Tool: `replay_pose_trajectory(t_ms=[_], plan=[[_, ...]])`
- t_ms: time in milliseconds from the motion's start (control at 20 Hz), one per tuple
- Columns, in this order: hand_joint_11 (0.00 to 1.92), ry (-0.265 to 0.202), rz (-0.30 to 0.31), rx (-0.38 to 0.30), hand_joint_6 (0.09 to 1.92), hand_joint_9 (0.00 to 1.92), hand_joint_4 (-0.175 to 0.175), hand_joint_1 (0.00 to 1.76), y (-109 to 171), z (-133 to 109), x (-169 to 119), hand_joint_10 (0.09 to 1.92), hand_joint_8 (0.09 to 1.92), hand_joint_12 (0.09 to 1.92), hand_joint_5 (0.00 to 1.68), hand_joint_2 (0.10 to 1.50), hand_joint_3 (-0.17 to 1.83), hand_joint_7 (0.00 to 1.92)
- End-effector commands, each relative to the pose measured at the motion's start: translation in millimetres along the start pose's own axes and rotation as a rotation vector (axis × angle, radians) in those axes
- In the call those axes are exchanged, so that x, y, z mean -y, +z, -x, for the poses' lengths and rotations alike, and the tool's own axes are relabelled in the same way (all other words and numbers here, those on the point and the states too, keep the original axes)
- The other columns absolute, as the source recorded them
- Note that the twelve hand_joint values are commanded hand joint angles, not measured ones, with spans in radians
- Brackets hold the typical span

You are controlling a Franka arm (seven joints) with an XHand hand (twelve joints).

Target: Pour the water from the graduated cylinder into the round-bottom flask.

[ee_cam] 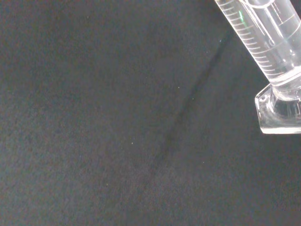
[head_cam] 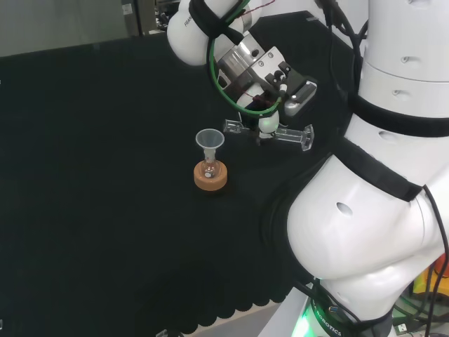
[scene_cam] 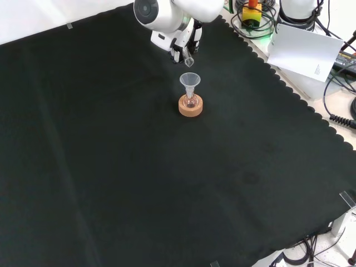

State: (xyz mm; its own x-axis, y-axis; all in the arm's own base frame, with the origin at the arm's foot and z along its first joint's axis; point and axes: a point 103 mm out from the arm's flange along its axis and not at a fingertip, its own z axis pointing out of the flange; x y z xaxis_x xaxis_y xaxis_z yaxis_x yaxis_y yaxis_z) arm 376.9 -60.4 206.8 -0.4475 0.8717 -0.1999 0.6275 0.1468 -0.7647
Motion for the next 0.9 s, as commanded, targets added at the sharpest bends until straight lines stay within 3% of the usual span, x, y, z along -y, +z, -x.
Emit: replay_pose_trajectory(t_ms=[50, 900], plan=[[1.22, 0.007, -0.020, 0.011, 1.07, 1.37, -0.111, 1.12, -5.5, -3.3, -0.8, 0.11, 0.42, 0.77, 0.95, 1.14, -0.01, 1.17], [1.23, 0.037, -0.096, 0.067, 1.07, 1.37, -0.110, 1.12, -16.6, -11.6, -0.6, 0.10, 0.42, 0.77, 0.94, 1.14, -0.01, 1.17]])
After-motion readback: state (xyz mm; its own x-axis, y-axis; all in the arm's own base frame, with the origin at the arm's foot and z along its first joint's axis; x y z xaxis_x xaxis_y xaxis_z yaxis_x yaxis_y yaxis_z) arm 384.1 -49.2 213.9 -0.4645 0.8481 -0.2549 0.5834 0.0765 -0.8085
